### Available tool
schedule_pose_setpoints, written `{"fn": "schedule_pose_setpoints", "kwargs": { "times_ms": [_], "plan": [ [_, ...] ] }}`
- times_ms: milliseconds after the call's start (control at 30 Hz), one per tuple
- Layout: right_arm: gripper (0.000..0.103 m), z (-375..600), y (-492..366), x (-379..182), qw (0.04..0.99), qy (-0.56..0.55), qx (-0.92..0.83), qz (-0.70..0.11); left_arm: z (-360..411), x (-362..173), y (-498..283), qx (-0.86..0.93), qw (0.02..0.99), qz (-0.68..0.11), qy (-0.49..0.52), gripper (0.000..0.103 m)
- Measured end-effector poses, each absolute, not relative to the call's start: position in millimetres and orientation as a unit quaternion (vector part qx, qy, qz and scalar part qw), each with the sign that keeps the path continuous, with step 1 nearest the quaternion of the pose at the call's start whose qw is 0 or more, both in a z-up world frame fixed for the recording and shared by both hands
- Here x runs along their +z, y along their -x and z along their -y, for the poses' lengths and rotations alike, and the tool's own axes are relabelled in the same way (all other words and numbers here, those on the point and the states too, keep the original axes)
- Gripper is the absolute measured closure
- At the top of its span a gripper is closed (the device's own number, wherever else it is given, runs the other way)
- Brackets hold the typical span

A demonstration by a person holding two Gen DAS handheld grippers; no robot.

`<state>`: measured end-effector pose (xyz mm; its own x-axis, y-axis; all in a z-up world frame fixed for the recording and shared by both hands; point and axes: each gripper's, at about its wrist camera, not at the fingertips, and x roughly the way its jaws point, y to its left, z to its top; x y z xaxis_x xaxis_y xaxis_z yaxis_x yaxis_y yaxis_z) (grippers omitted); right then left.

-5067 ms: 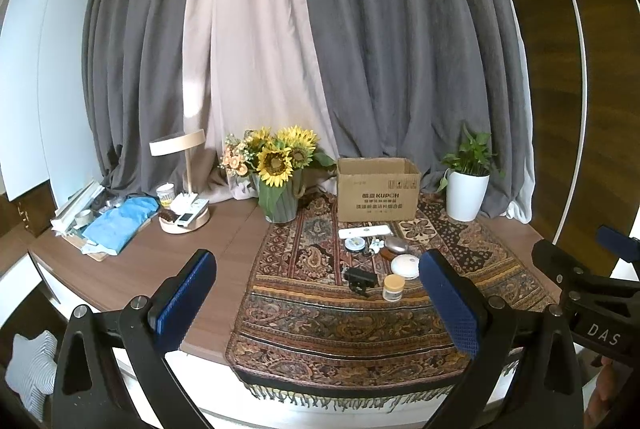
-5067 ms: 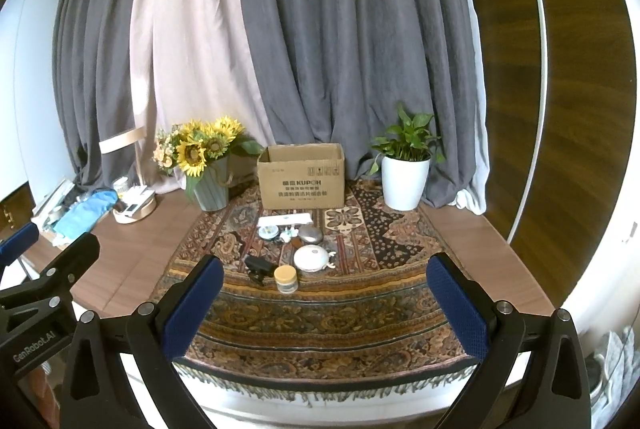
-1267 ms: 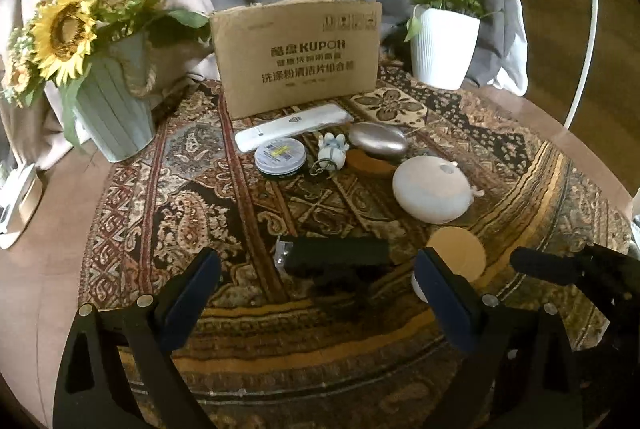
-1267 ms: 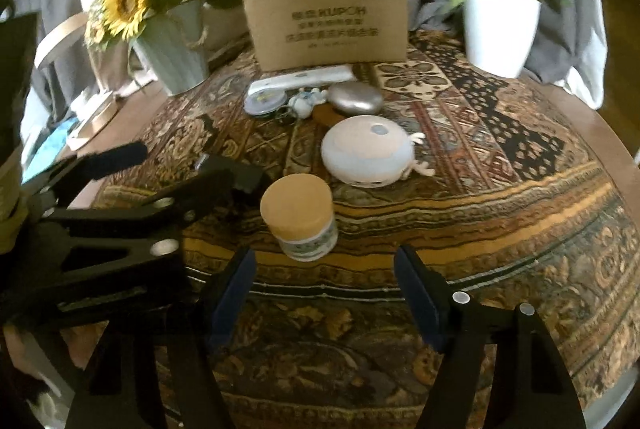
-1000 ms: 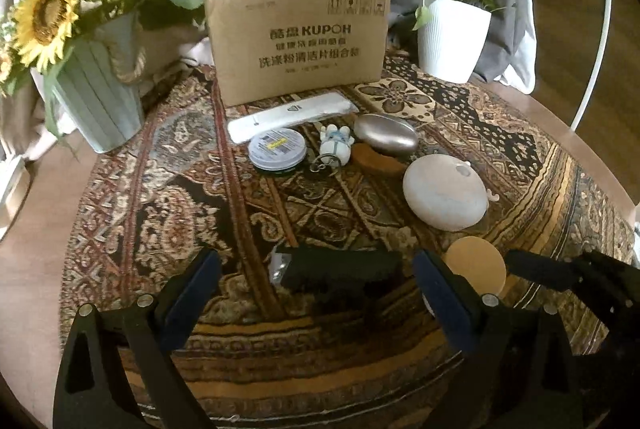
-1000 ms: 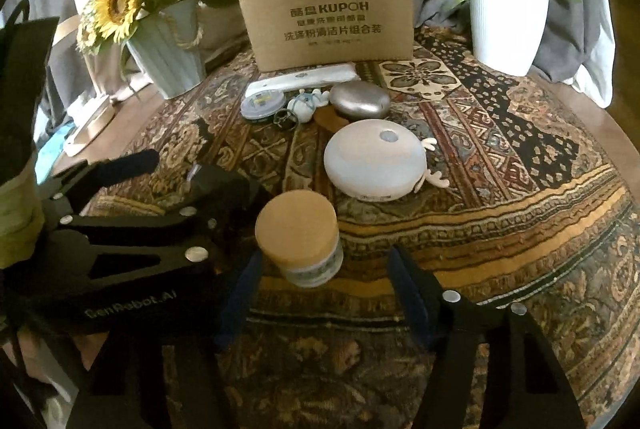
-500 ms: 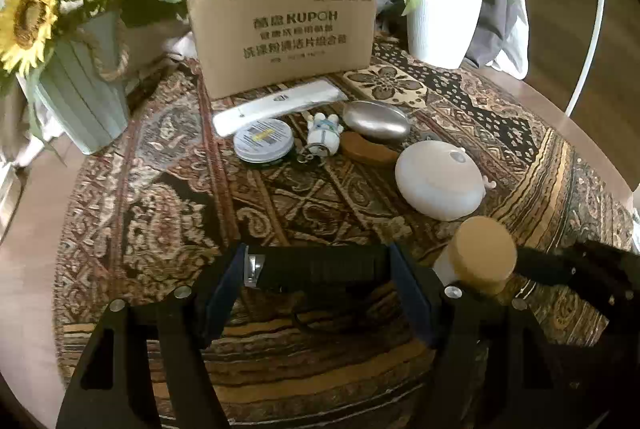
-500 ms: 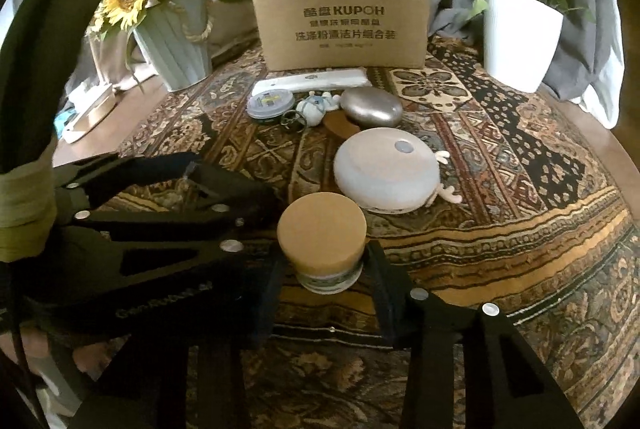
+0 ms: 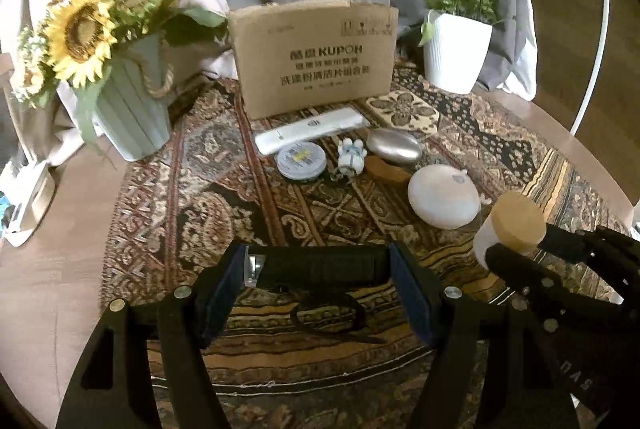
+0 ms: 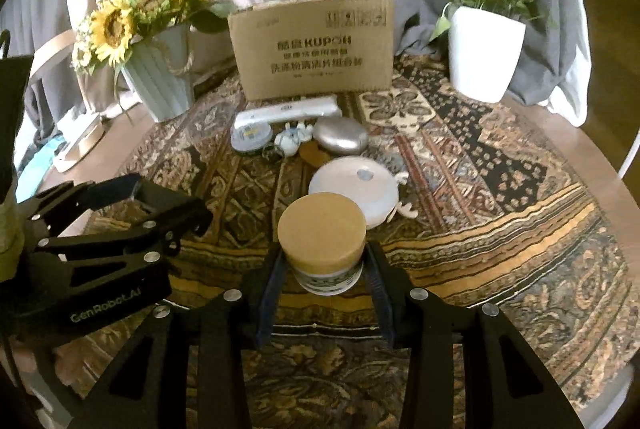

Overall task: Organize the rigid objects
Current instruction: 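Lift the wooden-lidded jar with the right tool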

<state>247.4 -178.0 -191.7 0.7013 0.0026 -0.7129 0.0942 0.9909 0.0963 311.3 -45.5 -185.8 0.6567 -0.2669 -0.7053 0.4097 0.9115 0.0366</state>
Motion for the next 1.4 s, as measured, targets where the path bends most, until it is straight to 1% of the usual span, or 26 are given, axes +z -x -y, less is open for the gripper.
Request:
{"fn": "schedule_pose_setpoints", "kwargs": {
  "times_ms": [367,633,700,733,867,1033,1200,1300,1367,1400],
  "plan": [
    [0.061,186.5,-245.1,-140.4,0.932,-0.057,-0.034,-0.355,42.3,-134.7,-303.7,-0.162,0.924,-0.337,-0.079,0.032],
    [0.062,194.7,-252.8,-99.7,0.948,-0.038,-0.017,-0.316,43.7,-97.6,-306.1,-0.137,0.941,-0.303,-0.054,0.032],
    [0.067,196.7,-257.4,-92.6,0.950,-0.028,-0.020,-0.309,43.9,-92.8,-308.1,-0.127,0.945,-0.298,-0.053,0.032],
    [0.073,198.4,-261.9,-92.5,0.949,-0.027,-0.018,-0.314,45.5,-91.7,-308.3,-0.124,0.946,-0.295,-0.058,0.032],
    [0.074,209.7,-270.6,-102.6,0.940,-0.060,0.007,-0.334,52.1,-97.1,-306.5,-0.116,0.946,-0.296,-0.068,0.032],
    [0.074,210.5,-266.4,-121.3,0.932,-0.050,0.021,-0.358,55.5,-118.5,-301.7,-0.122,0.935,-0.325,-0.074,0.032],
    [0.071,209.8,-258.4,-136.5,0.923,-0.046,0.026,-0.382,55.7,-133.2,-294.4,-0.128,0.927,-0.344,-0.081,0.032],
    [0.067,208.9,-253.5,-143.0,0.918,-0.054,0.028,-0.391,55.8,-139.2,-290.7,-0.134,0.922,-0.353,-0.082,0.032],
    [0.061,206.8,-250.1,-147.4,0.916,-0.055,0.029,-0.397,56.4,-142.9,-287.7,-0.133,0.922,-0.352,-0.093,0.032],
    [0.060,205.8,-248.2,-150.0,0.914,-0.054,0.028,-0.401,55.7,-143.7,-286.9,-0.134,0.921,-0.352,-0.097,0.032]
  ]
}}
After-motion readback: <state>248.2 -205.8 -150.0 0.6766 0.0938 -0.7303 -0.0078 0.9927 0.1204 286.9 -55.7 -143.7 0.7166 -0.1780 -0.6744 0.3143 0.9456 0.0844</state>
